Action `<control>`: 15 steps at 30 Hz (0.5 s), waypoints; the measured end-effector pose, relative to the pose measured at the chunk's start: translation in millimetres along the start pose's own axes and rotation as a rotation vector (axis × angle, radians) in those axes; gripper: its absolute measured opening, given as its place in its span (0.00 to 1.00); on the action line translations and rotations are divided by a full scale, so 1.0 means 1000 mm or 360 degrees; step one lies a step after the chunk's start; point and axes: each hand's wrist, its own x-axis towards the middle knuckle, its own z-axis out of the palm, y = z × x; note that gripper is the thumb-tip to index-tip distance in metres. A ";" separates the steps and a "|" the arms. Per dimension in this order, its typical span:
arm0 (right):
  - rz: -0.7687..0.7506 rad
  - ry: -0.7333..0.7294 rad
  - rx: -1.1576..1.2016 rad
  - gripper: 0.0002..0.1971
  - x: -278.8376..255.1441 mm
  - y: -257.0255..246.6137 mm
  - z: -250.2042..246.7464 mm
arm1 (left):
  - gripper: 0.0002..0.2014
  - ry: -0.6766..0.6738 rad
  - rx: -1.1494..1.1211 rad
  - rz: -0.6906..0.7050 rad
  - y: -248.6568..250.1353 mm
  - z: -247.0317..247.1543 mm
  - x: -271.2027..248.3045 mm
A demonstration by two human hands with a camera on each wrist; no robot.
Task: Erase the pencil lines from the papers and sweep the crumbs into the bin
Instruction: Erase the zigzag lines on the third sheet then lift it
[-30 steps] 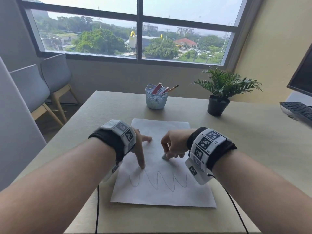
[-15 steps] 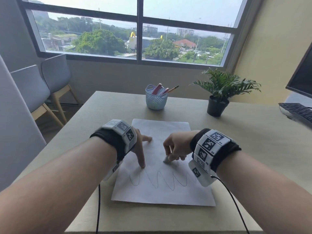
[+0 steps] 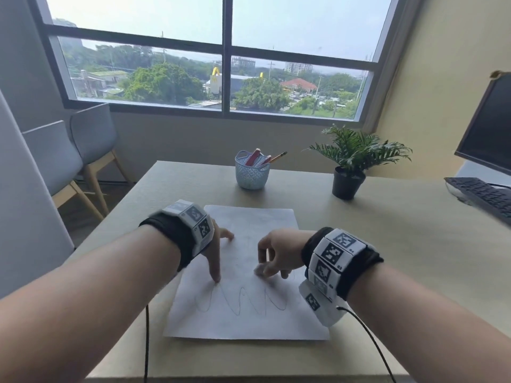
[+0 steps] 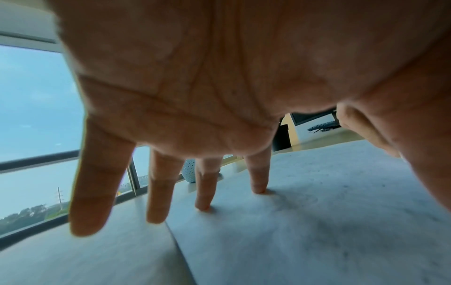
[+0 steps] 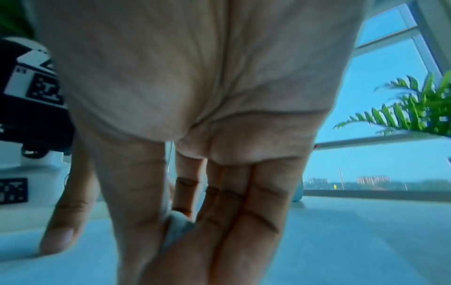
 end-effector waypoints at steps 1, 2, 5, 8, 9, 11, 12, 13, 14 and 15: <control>-0.0018 -0.0006 0.0030 0.08 0.000 -0.003 0.001 | 0.51 0.0036 0.0007 -0.0022 -0.001 0.000 -0.002; -0.0032 -0.0004 0.0039 0.08 0.000 -0.007 0.002 | 0.49 0.0074 -0.0022 -0.0034 -0.001 0.001 -0.004; -0.0040 0.0022 0.0007 0.10 0.002 -0.015 0.000 | 0.46 0.0168 -0.0175 0.0042 0.002 0.001 -0.005; -0.0058 0.0064 -0.0026 0.09 0.004 -0.020 0.000 | 0.48 0.0134 -0.0277 0.0154 0.012 0.003 -0.005; -0.0063 0.0085 -0.0035 0.09 0.004 -0.021 0.001 | 0.49 0.0124 -0.0283 0.0170 0.015 0.005 -0.003; -0.0053 0.0096 -0.0051 0.10 0.004 -0.020 -0.002 | 0.50 0.0135 -0.0277 0.0169 0.019 0.008 0.000; -0.0034 0.0100 -0.0052 0.11 0.004 -0.018 -0.004 | 0.50 0.0141 -0.0279 0.0163 0.019 0.009 0.001; -0.0007 0.0118 -0.0053 0.12 0.005 -0.016 -0.007 | 0.50 0.0140 -0.0284 0.0160 0.019 0.010 0.002; 0.0021 0.0159 -0.0069 0.14 0.006 -0.014 -0.010 | 0.50 0.0135 -0.0290 0.0159 0.019 0.011 0.002; 0.0043 0.0214 -0.0110 0.14 0.007 -0.013 -0.012 | 0.50 0.0133 -0.0298 0.0157 0.018 0.012 0.003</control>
